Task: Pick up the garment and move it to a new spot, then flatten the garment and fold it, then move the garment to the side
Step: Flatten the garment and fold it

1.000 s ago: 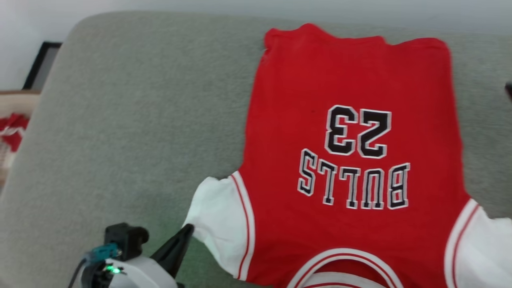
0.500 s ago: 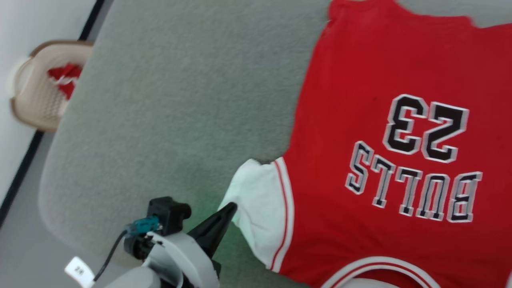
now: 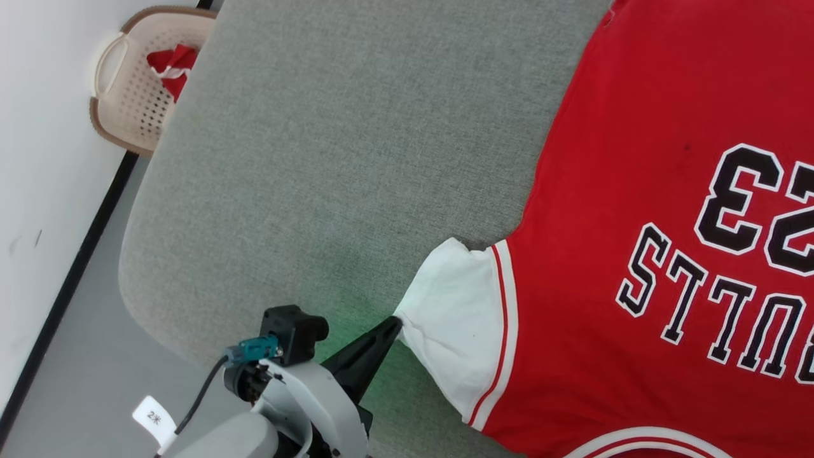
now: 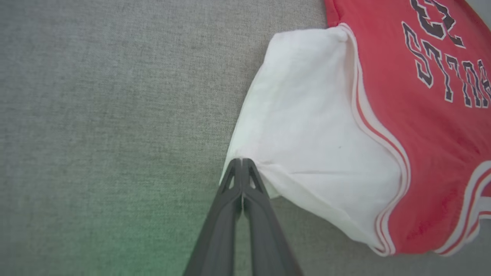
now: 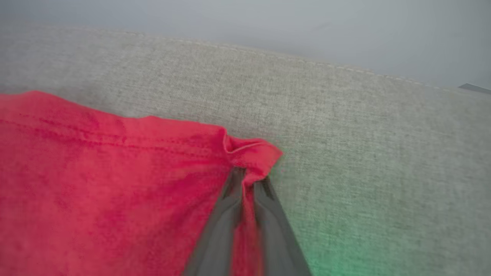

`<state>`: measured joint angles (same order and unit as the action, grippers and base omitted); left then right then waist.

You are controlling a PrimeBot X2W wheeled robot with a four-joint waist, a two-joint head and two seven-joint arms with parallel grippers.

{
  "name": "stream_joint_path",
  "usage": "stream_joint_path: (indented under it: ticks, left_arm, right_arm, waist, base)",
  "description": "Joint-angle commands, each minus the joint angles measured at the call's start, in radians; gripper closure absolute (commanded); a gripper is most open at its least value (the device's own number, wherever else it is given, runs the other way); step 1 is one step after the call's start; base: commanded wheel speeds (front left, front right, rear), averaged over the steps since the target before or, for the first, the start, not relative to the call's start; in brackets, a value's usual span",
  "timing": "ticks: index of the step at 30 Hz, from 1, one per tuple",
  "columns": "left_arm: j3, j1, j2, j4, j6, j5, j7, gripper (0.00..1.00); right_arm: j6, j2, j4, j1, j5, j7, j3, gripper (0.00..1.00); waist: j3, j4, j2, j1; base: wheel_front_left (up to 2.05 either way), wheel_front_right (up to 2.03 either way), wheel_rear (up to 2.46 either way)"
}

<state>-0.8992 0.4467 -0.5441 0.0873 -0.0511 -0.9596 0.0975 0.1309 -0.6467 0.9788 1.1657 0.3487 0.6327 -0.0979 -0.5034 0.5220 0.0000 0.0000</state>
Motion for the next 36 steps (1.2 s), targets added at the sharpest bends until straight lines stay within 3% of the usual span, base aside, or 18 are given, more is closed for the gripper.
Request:
stream_joint_path:
  ticks: [1, 8, 19, 29, 36]
  left_arm:
    - [0.001, 0.012, 0.004, 0.008, 0.005, -0.005, 0.005, 1.00]
    - [0.018, -0.002, -0.014, 0.038, 0.002, -0.015, 0.023, 1.00]
    - [0.053, -0.050, -0.095, 0.025, -0.030, -0.037, 0.026, 1.00]
    - [0.078, -0.104, -0.156, -0.005, -0.078, -0.062, 0.025, 1.00]
    - [0.092, -0.142, -0.196, -0.041, -0.110, -0.077, 0.023, 1.00]
  right_arm:
    - [0.000, 0.028, 0.050, -0.045, -0.013, 0.014, -0.010, 1.00]
    - [0.000, 0.068, 0.025, -0.039, 0.007, 0.040, -0.066, 1.00]
    - [0.000, 0.078, -0.177, -0.176, 0.167, 0.028, -0.160, 1.00]
    - [0.000, 0.059, -0.427, -0.473, 0.310, 0.039, -0.183, 1.00]
    - [0.000, 0.059, -0.621, -0.756, 0.356, 0.050, -0.117, 1.00]
  waist:
    - [0.001, -0.002, 0.0000, 0.0000]
    - [0.052, -0.070, 0.0000, 0.0000]
    - [0.161, -0.246, 0.0000, 0.0000]
    - [0.239, -0.346, 0.0000, 0.0000]
    - [0.272, -0.395, 0.0000, 0.0000]
  base:
    - [0.00, 0.00, 0.00]
    - [0.00, 0.00, 0.00]
    - [0.00, 0.00, 0.00]
    - [0.00, 0.00, 0.00]
    - [0.00, 0.00, 0.00]
